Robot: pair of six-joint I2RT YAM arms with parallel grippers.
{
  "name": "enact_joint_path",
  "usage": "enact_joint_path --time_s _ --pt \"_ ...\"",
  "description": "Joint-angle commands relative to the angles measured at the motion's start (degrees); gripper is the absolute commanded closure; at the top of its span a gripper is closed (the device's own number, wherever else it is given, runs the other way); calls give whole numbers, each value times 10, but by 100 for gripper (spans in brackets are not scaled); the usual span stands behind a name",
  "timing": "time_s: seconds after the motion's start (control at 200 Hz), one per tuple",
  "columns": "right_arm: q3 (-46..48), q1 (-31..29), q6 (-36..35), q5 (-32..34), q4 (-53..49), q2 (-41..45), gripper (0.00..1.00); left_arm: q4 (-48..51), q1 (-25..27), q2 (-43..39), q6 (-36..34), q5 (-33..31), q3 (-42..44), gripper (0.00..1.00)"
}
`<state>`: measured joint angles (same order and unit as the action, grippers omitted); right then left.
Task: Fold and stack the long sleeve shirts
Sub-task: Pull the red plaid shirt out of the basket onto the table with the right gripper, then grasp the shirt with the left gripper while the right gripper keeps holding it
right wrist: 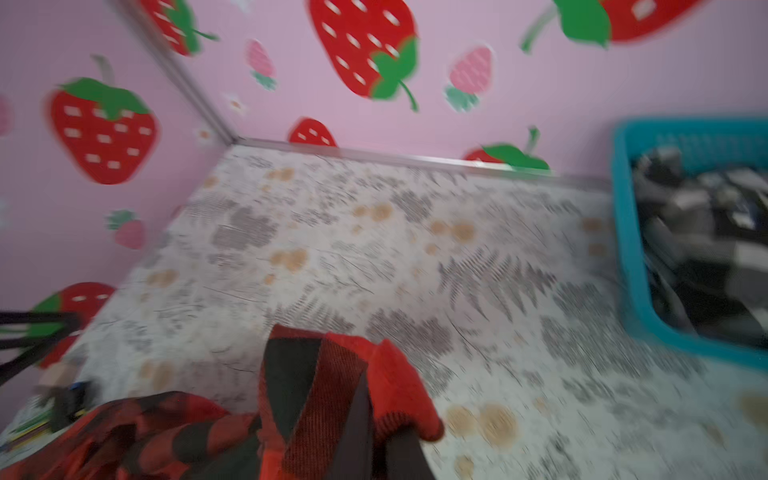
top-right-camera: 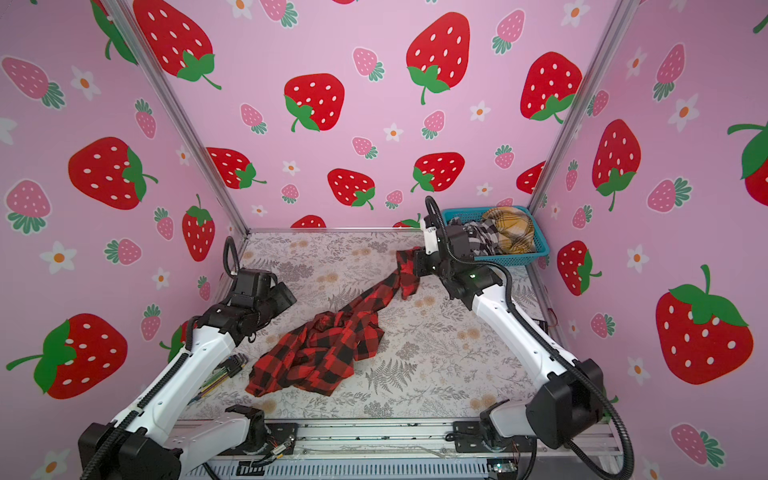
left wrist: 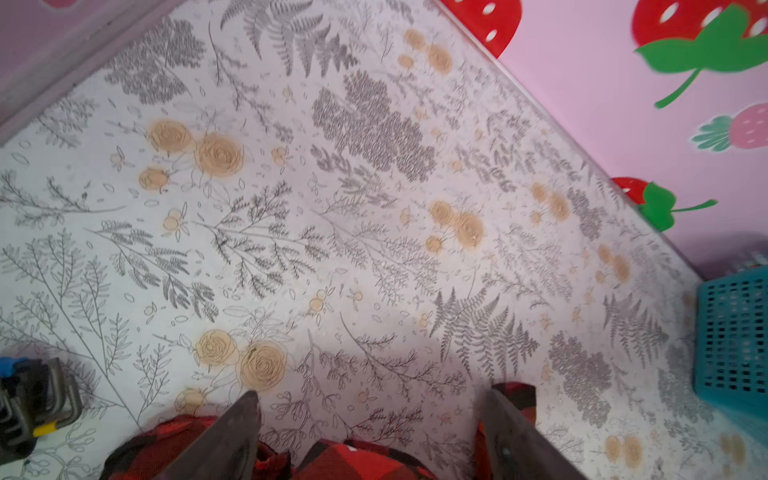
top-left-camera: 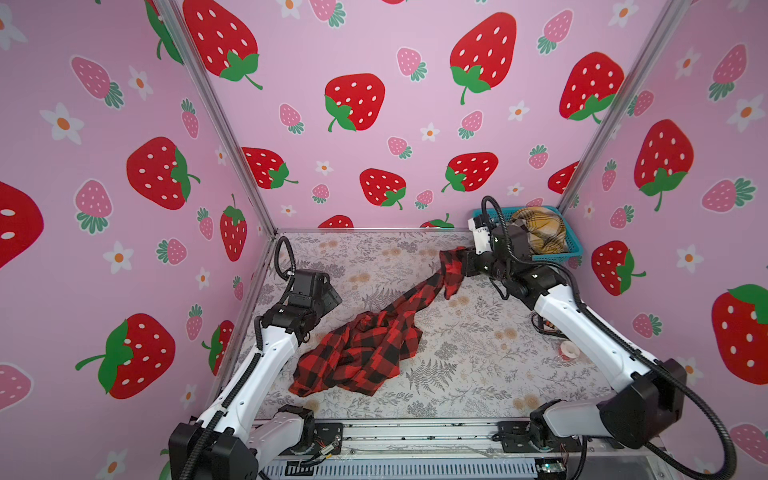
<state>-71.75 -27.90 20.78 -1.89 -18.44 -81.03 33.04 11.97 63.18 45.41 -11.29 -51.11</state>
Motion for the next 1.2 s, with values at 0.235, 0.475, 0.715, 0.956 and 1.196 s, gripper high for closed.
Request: enact_joint_path --time_s 0.235,0.475,0.715,0.956,1.196 --pt "19 94 104 108 -87 -42 67 69 36 -29 36 44 43 12" --pt "6 -27 97 174 -94 26 5 143 135 -64 40 98 39 1" --pt "74 -163 149 -45 71 15 8 185 216 -105 82 109 69 1" --pt "13 -207 202 -109 88 -156 18 116 210 -60 91 109 86 1" --pt "-54 -205 191 -114 58 -237 70 61 163 26 67 124 53 94"
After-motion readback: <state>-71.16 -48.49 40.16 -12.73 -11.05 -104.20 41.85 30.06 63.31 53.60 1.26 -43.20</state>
